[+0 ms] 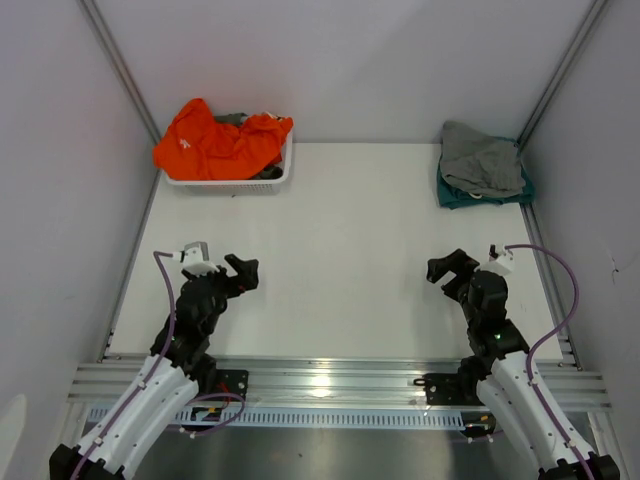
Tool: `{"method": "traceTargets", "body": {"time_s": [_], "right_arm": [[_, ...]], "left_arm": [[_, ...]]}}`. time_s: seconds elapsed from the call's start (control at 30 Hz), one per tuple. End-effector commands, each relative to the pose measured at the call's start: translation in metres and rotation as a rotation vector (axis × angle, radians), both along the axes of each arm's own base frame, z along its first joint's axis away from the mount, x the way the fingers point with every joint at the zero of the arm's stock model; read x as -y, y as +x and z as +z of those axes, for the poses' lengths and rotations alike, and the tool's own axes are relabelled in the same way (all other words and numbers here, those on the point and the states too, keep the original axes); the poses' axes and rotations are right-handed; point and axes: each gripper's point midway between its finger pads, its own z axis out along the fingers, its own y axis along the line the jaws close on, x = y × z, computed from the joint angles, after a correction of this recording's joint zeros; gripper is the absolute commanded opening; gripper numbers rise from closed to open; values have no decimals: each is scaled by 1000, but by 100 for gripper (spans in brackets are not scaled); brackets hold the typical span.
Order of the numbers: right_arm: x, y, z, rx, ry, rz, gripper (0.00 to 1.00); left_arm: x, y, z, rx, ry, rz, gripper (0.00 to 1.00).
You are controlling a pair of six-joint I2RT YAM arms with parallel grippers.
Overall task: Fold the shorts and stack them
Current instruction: Grab the shorts from the pile
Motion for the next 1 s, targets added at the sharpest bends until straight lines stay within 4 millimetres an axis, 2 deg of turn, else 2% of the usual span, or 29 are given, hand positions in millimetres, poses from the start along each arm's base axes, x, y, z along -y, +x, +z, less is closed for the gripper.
{"method": "traceTargets", "body": {"time_s": [0.0,0.1,0.37,0.4,0.43,0.47,0.5,0.57,0.6,0.63,0.67,0.7,0.73,0.77,0.8,0.83,0.9,0.93,0.97], "right_arm": [[3,4,12,47,4,-29,100],[3,4,13,49,6,-26,100],[0,5,13,51,15,-11,100],[-1,4,12,49,14,-9,100],[-1,4,11,48,13,-9,100],[0,4,11,46,13,-9,99],[0,4,11,43,12,-9,100],[-1,3,11,43,13,-6,100],[-1,3,11,43,16,-7,99],[-1,3,11,46,19,-5,100],[-2,3,11,47,20,-3,99],[-3,2,10,43,28,-2,99],[-3,2,9,42,32,0,99],[-4,2,9,41,36,2,100],[-5,1,9,39,37,8,99],[-6,1,8,37,43,10,100],[-8,0,7,37,50,19,99],[-8,0,8,39,52,22,99],[-9,0,8,37,54,23,99]], "left_arm": [[-2,3,5,15,27,9,99],[-4,4,1,0,33,21,99],[-5,6,6,3,43,26,99],[-5,7,7,-2,36,35,99],[-6,12,26,19,24,56,99],[-11,16,29,11,33,91,99],[-11,22,21,-39,67,104,99],[-11,44,67,22,82,137,99],[-7,63,82,19,116,144,99],[-9,76,114,40,141,178,99],[-14,87,121,29,202,205,99],[-8,113,136,24,243,215,99],[-5,126,139,0,281,207,99],[-6,148,203,98,257,231,99],[5,164,204,88,260,167,99],[13,188,189,55,278,134,99],[19,213,227,141,295,95,99],[20,222,216,97,332,69,99],[21,250,213,66,363,60,99]]}}
